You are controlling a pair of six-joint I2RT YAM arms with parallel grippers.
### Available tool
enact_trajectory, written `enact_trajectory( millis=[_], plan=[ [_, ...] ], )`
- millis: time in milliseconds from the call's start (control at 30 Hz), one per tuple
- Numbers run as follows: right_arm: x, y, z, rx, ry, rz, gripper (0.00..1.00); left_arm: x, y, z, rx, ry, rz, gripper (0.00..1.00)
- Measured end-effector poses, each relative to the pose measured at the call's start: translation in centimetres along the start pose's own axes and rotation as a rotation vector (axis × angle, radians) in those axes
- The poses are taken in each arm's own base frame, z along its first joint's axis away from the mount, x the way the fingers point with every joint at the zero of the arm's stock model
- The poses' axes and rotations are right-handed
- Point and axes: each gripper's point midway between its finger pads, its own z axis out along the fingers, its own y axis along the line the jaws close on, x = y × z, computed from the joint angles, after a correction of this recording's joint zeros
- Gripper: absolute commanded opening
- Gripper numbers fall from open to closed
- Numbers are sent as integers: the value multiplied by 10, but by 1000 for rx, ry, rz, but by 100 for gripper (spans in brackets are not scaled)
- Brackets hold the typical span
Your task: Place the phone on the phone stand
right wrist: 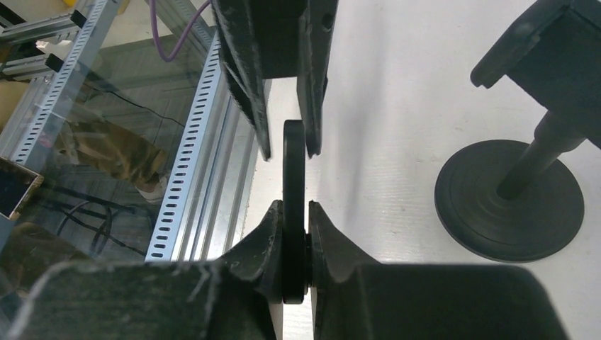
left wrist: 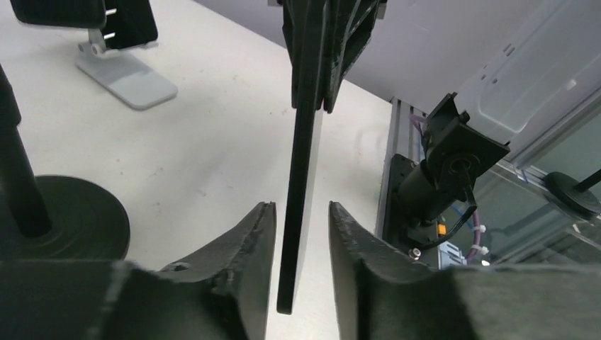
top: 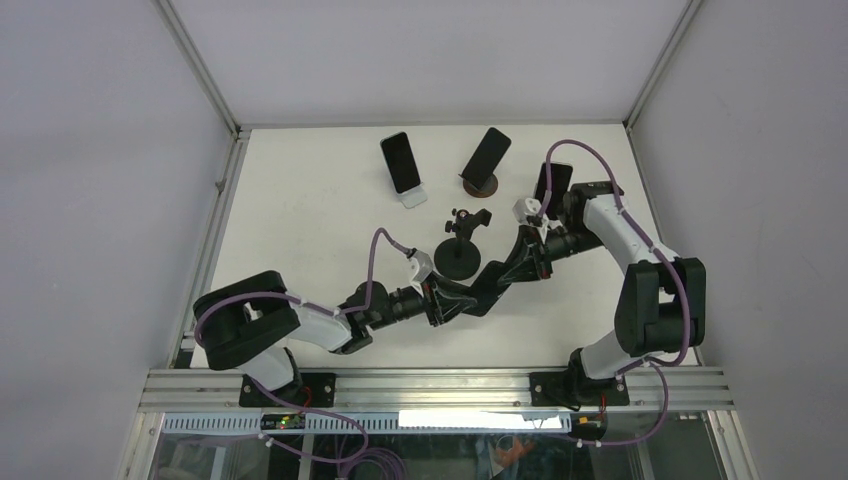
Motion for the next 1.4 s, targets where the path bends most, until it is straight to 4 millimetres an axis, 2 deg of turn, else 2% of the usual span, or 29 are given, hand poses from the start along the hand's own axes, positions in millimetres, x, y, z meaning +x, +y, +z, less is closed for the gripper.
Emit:
enact_trajectory(
  millis=[33,267,400,500,633,767,867,967,1100,1267,1400],
  plan=[
    [-1,1,0,1,5,-4,0,-3,0,0,-4,-5,-1,50],
    [-3,14,-7,24,77,32,0,-34,-18,-2,31,41,54,69],
    [1,15,-13,64,142,74,0,-65,-23,1,3,113,124,77],
    [6,8,-19,118,187,97,0,-93,-15,3,-88,142,150,77],
    [6,-5,-31,209,199,127,0,-130,6,6,-275,167,142,68],
    [5,-14,-40,273,183,155,0,-151,20,10,-436,178,103,70],
    [5,-18,-45,302,173,171,0,-154,28,19,-569,203,110,71],
    [5,-21,-47,317,167,182,0,-143,28,28,-651,248,137,72],
    [6,-22,-47,320,164,192,0,-120,48,38,-813,327,188,72],
    [6,-22,-48,324,162,199,0,-94,79,31,-979,423,280,65],
    [6,-23,-51,339,156,206,0,-89,87,30,-1021,446,318,61]
  ],
)
